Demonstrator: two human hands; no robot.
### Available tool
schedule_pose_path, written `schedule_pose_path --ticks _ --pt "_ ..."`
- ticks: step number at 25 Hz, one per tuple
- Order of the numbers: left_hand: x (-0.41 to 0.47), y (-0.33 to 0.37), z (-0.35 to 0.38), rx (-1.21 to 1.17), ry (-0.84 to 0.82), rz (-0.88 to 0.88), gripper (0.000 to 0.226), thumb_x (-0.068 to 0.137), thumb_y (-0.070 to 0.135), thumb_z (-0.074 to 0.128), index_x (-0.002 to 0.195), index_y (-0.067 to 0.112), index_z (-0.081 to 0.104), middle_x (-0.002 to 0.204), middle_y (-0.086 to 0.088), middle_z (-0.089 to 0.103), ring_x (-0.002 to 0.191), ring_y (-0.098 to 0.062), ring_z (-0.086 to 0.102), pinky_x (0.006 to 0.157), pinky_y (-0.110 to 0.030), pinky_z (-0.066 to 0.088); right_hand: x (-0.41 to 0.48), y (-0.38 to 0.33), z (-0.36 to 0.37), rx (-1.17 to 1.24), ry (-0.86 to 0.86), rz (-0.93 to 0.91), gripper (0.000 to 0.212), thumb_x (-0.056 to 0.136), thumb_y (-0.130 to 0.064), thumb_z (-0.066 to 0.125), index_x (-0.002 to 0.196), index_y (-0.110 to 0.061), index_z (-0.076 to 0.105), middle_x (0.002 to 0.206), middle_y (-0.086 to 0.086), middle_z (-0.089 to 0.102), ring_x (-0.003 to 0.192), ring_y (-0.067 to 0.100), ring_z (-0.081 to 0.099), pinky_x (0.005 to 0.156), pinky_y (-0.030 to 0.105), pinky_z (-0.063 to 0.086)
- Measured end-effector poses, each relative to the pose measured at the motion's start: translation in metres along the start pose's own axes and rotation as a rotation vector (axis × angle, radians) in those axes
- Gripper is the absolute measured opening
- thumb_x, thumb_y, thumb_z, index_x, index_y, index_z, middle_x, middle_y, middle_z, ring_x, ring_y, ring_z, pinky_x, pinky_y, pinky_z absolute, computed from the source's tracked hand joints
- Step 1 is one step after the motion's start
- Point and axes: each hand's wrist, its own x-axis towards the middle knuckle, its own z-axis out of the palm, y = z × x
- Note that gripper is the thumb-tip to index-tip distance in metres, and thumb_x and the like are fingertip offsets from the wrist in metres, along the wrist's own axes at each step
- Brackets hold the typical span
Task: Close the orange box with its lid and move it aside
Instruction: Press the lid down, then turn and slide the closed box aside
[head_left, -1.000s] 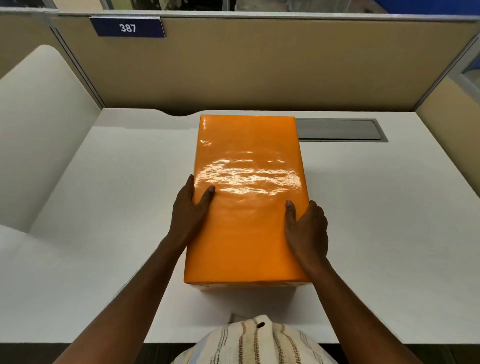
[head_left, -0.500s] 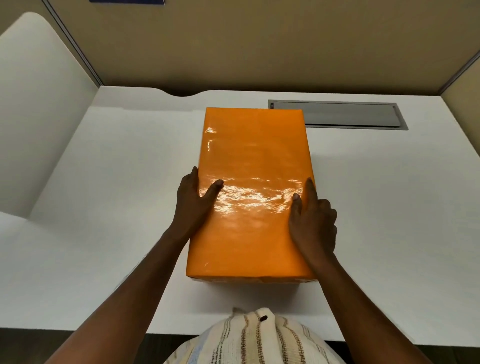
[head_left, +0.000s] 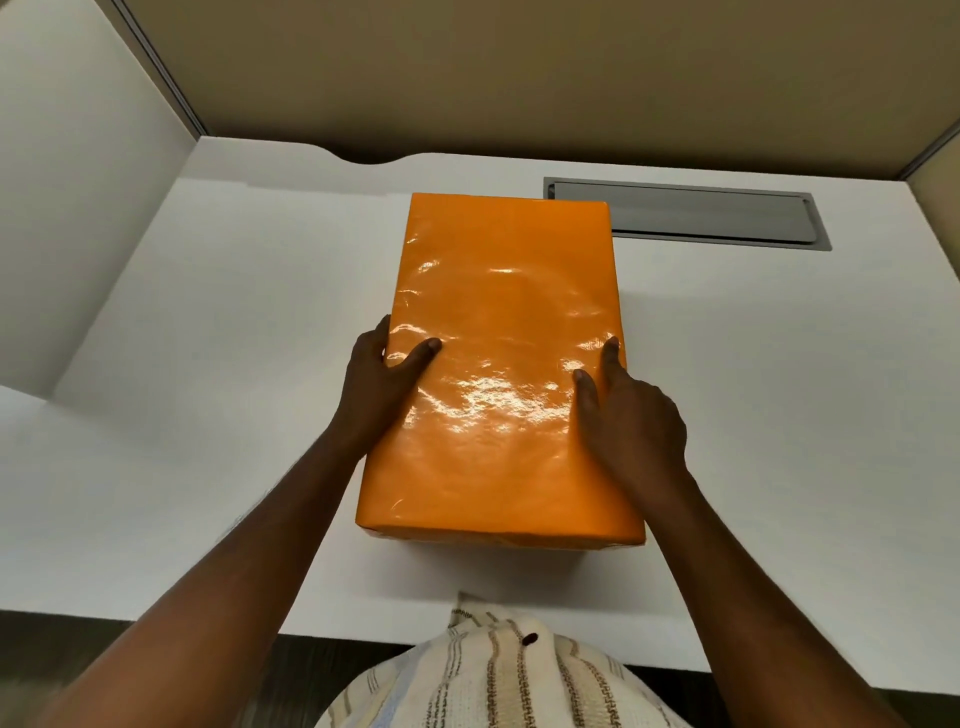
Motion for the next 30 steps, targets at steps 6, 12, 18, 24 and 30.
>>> schedule_pose_path --ticks 6,12,18,24,30 --pt "-0.007 0.008 0.002 -0.027 0.031 0.024 0.046 0.090 0.041 0.059 0.131 0.021 0.053 0.125 -0.003 0.064 0.089 -0.002 0.062 0.072 -0.016 0.049 0.001 0.008 0.001 0.017 0.005 -0.060 0.067 0.096 -0.056 0.024 0.153 -0.022 0.013 0.121 0.012 0.065 0.108 0.033 0.064 0.086 0.043 0.052" --pt "0.002 0.030 -0.001 0.123 0.126 0.008 0.086 0.085 0.044 0.064 0.152 0.021 0.016 0.159 -0.008 0.023 0.144 -0.029 0.027 0.114 -0.050 0.026 0.022 0.008 -0.005 0.262 -0.048 -0.041 0.068 0.093 -0.059 0.033 0.149 -0.023 0.019 0.160 0.015 0.013 0.139 0.042 0.031 0.107 0.055 0.038" --pt "0.027 0.036 0.016 0.432 0.030 0.074 0.075 0.093 0.052 0.044 0.152 0.013 0.018 0.161 -0.008 0.015 0.147 -0.029 0.020 0.116 -0.047 0.022 0.074 0.001 -0.006 0.318 -0.063 -0.201 0.065 0.100 -0.044 0.030 0.153 -0.013 0.009 0.164 0.005 0.004 0.146 0.033 0.023 0.115 0.045 0.026" --pt "0.026 0.032 0.022 0.501 0.121 0.069 0.079 0.090 0.056 0.048 0.151 0.014 0.022 0.161 -0.006 0.019 0.146 -0.026 0.023 0.117 -0.042 0.022 0.079 0.008 0.000 0.295 -0.042 -0.215 0.062 0.101 -0.038 0.031 0.153 -0.011 0.012 0.163 0.004 0.007 0.145 0.030 0.027 0.116 0.039 0.025" --pt "0.020 0.032 -0.003 0.126 0.075 -0.031 0.083 0.085 0.048 0.062 0.151 0.023 0.020 0.159 -0.005 0.025 0.143 -0.026 0.030 0.116 -0.046 0.029 0.072 0.017 -0.005 0.580 -0.039 -0.172 0.061 0.099 -0.040 0.038 0.153 -0.019 0.016 0.163 0.002 0.012 0.146 0.028 0.028 0.116 0.043 0.027"
